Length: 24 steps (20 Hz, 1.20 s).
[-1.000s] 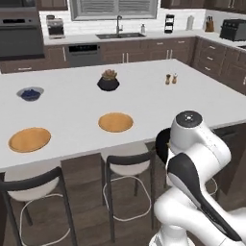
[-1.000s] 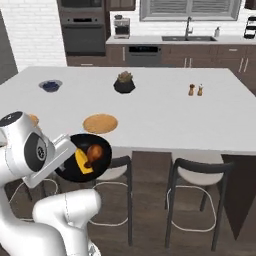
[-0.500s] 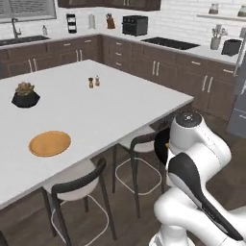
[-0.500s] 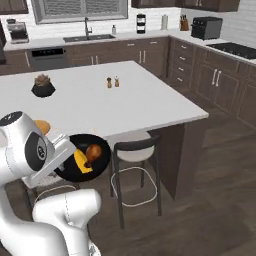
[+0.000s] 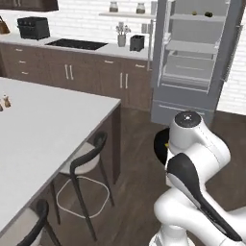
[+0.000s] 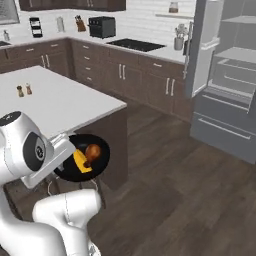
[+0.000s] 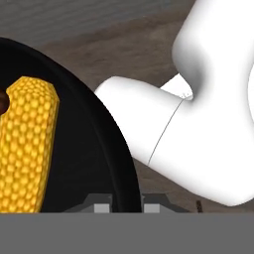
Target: Pick the chicken drumstick and corn from their plates and place them in the bowl. Then put the bowl in the fridge.
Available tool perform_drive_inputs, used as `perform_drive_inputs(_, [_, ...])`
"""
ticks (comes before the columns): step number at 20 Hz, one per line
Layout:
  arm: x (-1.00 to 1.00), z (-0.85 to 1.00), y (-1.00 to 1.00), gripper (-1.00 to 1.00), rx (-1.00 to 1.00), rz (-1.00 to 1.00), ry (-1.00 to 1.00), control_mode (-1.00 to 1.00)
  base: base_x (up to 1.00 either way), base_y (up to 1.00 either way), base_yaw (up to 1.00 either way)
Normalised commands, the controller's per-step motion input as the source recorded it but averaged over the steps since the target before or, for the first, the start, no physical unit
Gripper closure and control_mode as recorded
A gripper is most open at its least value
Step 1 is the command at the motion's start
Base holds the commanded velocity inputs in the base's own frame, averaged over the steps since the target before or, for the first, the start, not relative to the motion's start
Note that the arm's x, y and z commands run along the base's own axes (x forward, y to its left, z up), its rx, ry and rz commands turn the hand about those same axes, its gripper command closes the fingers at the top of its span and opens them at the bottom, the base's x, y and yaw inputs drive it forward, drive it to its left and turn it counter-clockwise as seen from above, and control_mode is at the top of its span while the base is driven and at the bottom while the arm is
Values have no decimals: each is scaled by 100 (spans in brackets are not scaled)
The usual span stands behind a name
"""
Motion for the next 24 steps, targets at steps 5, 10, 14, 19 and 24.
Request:
perform_drive_inputs(5, [0,0,0,100,0,0,0,100,69,-67,-51])
perform_drive_inputs(10, [0,0,0,100,0,0,0,100,98,-37,-38])
perform_drive_inputs(14, [0,0,0,100,0,0,0,100,100,-2,-25])
perform_drive_inputs(19, [0,0,0,100,0,0,0,100,100,-7,-9])
perform_drive_inputs(24, [0,0,0,100,0,0,0,100,92,6,0])
